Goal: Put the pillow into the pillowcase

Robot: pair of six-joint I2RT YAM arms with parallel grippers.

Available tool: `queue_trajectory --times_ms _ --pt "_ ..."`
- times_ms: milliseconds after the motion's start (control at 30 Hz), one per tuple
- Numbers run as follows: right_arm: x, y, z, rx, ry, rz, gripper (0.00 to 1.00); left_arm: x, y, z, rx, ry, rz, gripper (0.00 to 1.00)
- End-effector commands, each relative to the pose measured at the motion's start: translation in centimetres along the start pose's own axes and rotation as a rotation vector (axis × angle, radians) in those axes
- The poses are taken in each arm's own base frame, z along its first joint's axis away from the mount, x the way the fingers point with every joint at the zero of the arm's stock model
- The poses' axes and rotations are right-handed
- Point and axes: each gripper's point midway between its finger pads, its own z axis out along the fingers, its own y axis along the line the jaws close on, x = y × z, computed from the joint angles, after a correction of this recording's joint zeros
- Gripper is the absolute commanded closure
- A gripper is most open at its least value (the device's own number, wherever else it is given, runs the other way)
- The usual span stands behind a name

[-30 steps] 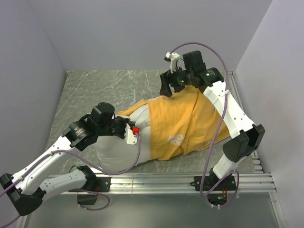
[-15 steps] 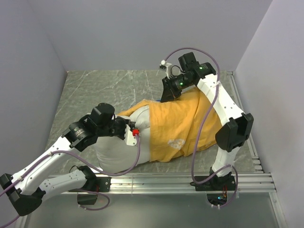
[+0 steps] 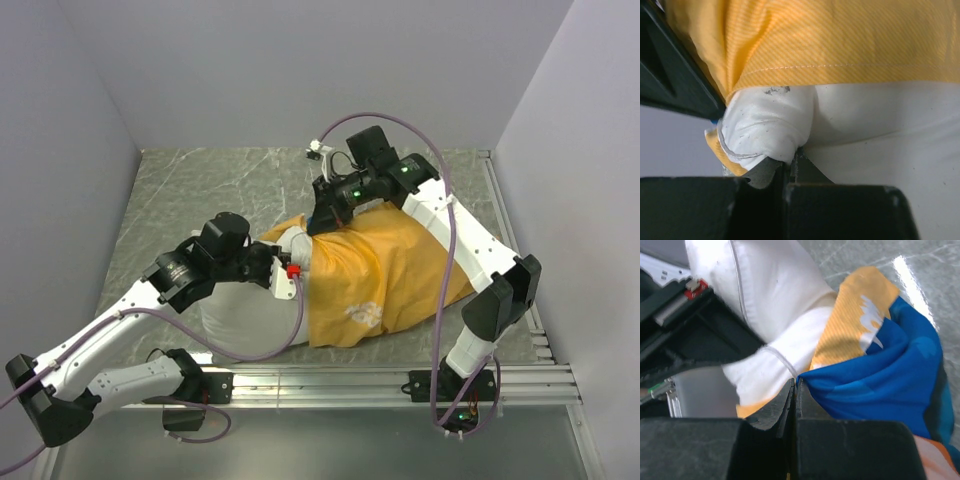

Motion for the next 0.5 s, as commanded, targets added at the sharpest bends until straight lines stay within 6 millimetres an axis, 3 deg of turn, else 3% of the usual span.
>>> queue_trajectory --times_ms 0,167,267,367,467 --pt "-3.8 4.9 1.0 -0.169 -0.149 0.028 1.00 -4.9 6.1 -0.4 -0.204 -0.177 0.106 1.00" --pt "-5.5 3.1 2.1 -0.072 -0.270 0.074 0.98 -5.9 6.0 -0.8 -0.209 -0.207 0.132 1.00" --pt "-5.2 2.1 3.1 -0.053 -0.274 0.143 0.97 -6.1 5.7 -0.8 -0.210 -0.212 0.146 1.00" --pt "-4.5 3.1 4.4 -0.082 -0.253 0.166 0.99 -6.4 5.5 -0.7 -0.211 -0.221 0.159 1.00" --pt "-4.5 6.0 5.2 -0.145 -0.254 0.144 1.00 -6.8 5.3 -0.6 -0.207 -0.236 0.163 1.00"
